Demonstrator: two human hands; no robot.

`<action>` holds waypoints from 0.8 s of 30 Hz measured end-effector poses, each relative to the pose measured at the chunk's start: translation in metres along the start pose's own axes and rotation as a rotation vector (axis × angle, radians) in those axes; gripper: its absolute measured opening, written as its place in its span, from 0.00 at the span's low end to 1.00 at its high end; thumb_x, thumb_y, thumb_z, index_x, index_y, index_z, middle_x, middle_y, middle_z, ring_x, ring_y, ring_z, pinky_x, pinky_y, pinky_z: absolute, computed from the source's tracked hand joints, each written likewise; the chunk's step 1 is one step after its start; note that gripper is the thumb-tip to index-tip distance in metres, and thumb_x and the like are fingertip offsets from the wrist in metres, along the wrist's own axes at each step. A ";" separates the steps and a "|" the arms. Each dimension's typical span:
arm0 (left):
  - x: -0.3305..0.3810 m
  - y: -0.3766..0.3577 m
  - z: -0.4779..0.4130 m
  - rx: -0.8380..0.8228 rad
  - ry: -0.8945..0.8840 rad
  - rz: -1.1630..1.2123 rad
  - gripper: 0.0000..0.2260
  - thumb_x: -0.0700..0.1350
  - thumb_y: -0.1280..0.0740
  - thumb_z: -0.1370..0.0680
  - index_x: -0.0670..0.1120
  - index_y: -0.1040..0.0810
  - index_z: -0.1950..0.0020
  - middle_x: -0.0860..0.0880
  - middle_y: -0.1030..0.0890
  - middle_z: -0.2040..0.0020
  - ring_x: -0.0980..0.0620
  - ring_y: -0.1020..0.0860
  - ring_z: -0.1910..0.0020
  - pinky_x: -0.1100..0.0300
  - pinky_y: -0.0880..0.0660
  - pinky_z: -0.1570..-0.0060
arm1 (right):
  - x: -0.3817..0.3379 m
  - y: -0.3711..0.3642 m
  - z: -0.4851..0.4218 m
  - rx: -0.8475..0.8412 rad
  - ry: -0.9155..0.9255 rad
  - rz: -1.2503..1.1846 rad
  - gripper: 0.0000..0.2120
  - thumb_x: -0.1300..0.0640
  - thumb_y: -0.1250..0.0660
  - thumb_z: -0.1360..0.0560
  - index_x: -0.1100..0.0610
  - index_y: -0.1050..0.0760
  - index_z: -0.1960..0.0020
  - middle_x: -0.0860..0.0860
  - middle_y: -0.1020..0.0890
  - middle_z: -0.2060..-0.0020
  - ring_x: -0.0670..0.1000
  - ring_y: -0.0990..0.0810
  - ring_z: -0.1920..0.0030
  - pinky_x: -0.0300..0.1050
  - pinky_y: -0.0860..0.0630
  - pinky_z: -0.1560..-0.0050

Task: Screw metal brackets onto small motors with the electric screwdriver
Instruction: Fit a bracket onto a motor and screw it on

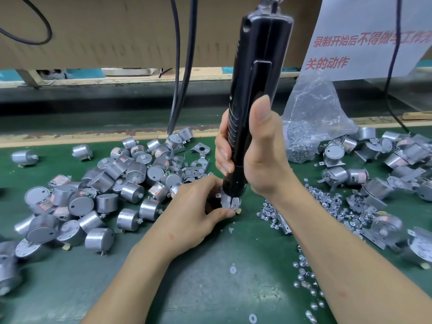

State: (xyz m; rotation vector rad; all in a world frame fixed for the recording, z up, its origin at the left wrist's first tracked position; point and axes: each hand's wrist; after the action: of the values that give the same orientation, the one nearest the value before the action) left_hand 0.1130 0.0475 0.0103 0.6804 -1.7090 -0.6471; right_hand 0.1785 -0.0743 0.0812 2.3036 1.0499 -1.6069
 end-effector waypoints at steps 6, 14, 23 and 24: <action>-0.001 -0.003 0.001 -0.002 -0.061 -0.076 0.16 0.51 0.23 0.28 0.57 0.30 0.52 0.62 0.28 0.62 0.69 0.28 0.59 0.73 0.35 0.61 | 0.001 -0.001 0.002 -0.025 0.008 0.049 0.36 0.22 0.34 0.35 0.57 0.30 0.65 0.48 0.28 0.77 0.51 0.33 0.80 0.40 0.33 0.74; 0.000 -0.006 0.000 0.028 -0.101 -0.092 0.15 0.47 0.25 0.27 0.44 0.27 0.47 0.62 0.33 0.66 0.68 0.30 0.62 0.73 0.37 0.62 | 0.002 -0.001 0.003 -0.013 0.007 0.066 0.34 0.22 0.34 0.35 0.55 0.29 0.65 0.49 0.28 0.77 0.52 0.33 0.80 0.41 0.33 0.73; -0.003 -0.008 0.001 0.063 -0.132 -0.053 0.15 0.46 0.24 0.27 0.47 0.28 0.46 0.69 0.28 0.63 0.69 0.30 0.63 0.75 0.37 0.64 | 0.003 -0.004 0.003 -0.024 0.017 0.121 0.34 0.24 0.36 0.32 0.57 0.31 0.66 0.48 0.28 0.77 0.53 0.32 0.80 0.43 0.33 0.74; -0.003 -0.008 0.001 0.069 -0.138 -0.052 0.15 0.45 0.24 0.27 0.48 0.28 0.47 0.71 0.27 0.62 0.70 0.30 0.63 0.75 0.37 0.64 | 0.003 -0.004 0.003 -0.021 0.016 0.119 0.35 0.24 0.35 0.32 0.57 0.31 0.65 0.48 0.28 0.77 0.53 0.32 0.80 0.43 0.33 0.74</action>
State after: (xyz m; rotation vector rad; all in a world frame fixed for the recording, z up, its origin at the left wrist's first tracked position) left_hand 0.1135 0.0443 0.0019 0.7451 -1.8531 -0.6879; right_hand 0.1736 -0.0712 0.0783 2.3216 0.9100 -1.5277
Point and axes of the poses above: each hand's wrist, its own z-axis away from the middle knuckle, its own y-axis out of the back of the hand, x = y × z
